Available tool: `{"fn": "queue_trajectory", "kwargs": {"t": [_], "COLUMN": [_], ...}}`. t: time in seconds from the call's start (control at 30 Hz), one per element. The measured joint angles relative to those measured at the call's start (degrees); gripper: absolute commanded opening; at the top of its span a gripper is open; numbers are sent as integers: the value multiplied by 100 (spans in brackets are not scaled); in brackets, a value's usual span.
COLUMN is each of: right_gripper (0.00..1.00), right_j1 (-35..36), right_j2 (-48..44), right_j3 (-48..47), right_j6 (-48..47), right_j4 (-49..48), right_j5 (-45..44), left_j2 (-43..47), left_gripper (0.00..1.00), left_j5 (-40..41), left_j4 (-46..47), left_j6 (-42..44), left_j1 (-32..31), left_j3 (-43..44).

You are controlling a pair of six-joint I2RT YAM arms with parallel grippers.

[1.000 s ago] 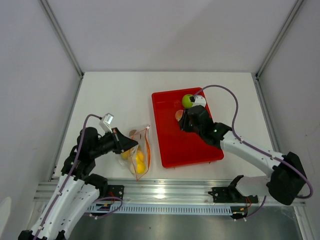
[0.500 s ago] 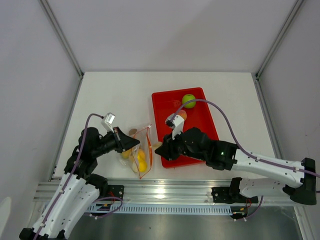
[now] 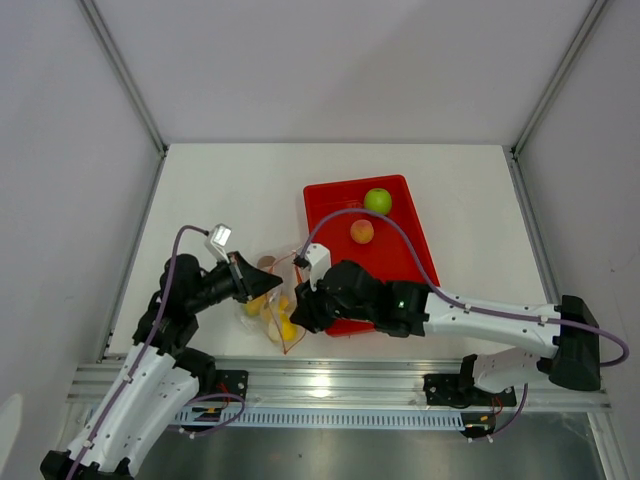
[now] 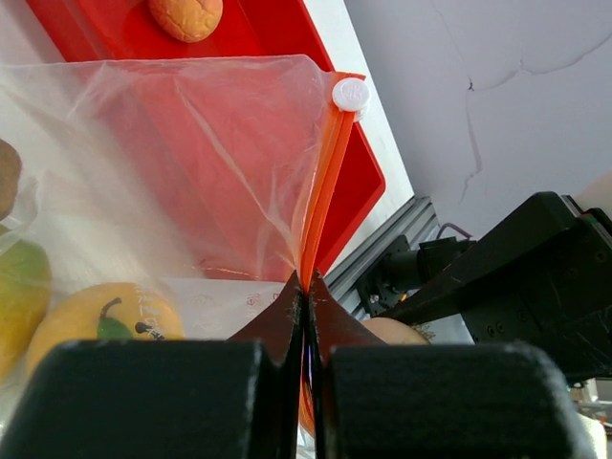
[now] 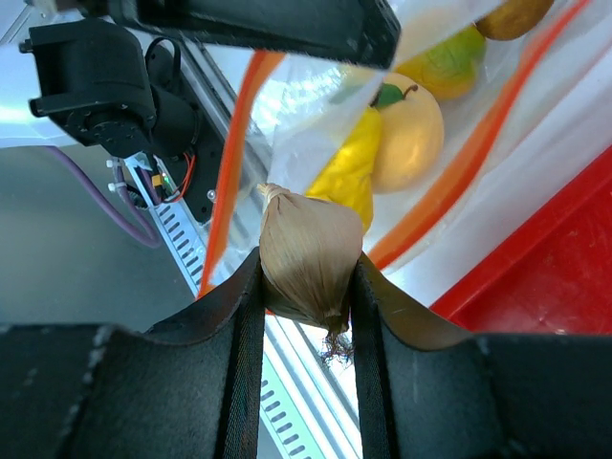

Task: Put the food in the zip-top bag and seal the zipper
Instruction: Place the fake fruit in the zipper food storage bag.

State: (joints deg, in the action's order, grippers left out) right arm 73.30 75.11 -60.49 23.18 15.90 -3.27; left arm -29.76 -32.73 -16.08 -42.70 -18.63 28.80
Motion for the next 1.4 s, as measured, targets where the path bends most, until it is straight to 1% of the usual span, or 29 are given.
{"fn": "queue_trajectory", "kwargs": {"t": [0.1,0.13,0.17,0.23,0.27,0.3,0.33,0.4,0.57,0.77,0.87,1.07,1.13,1.2,1.27,1.4], "right_gripper": [28,32,40,47,54,59,60,68,71,70,70,70,69,69,69,71], "right_j1": [-33,-46,-70,-122,-146,-168,-190,-208,-254,-481,-625,-964,-1202,-1593,-2087,-2732], "right_j2": [127,181,245,391,474,553,623,743,874,782,485,-470,-671,-774,-761,-518], "right_j3": [-81,-96,-116,-138,-146,-149,-153,-160,-170,-197,-184,-90,-7,111,258,387], "right_j6": [-37,-39,-42,-39,-46,-46,-59,-90,-149,-229,-236,-223,-192,-101,-22,33], "right_j4": [-55,-98,-138,-208,-236,-258,-258,-269,-289,-284,-232,-120,-98,-39,26,57], "right_j5": [15,26,37,57,61,66,68,66,50,-170,-315,-739,-807,-841,-831,-857], "left_j2": [-20,-20,-15,-2,17,24,33,28,26,155,291,468,494,538,592,647], "left_gripper": [1,0,1,0,0,1,1,0,1,1,1,0,1,1,1,1], "left_j5": [-35,-44,-50,-55,-57,-63,-70,-76,-114,-114,-111,-90,-92,-87,-87,-90], "left_j4": [197,238,313,448,505,557,612,719,905,935,868,649,575,494,404,302], "left_j6": [-81,-90,-94,-109,-131,-140,-144,-151,-232,-280,-291,-299,-306,-337,-345,-380], "left_j1": [0,0,0,0,0,0,0,0,0,0,0,0,0,0,0,0], "left_j3": [-153,-203,-262,-374,-428,-474,-514,-560,-595,-601,-601,-601,-597,-595,-562,-457]}}
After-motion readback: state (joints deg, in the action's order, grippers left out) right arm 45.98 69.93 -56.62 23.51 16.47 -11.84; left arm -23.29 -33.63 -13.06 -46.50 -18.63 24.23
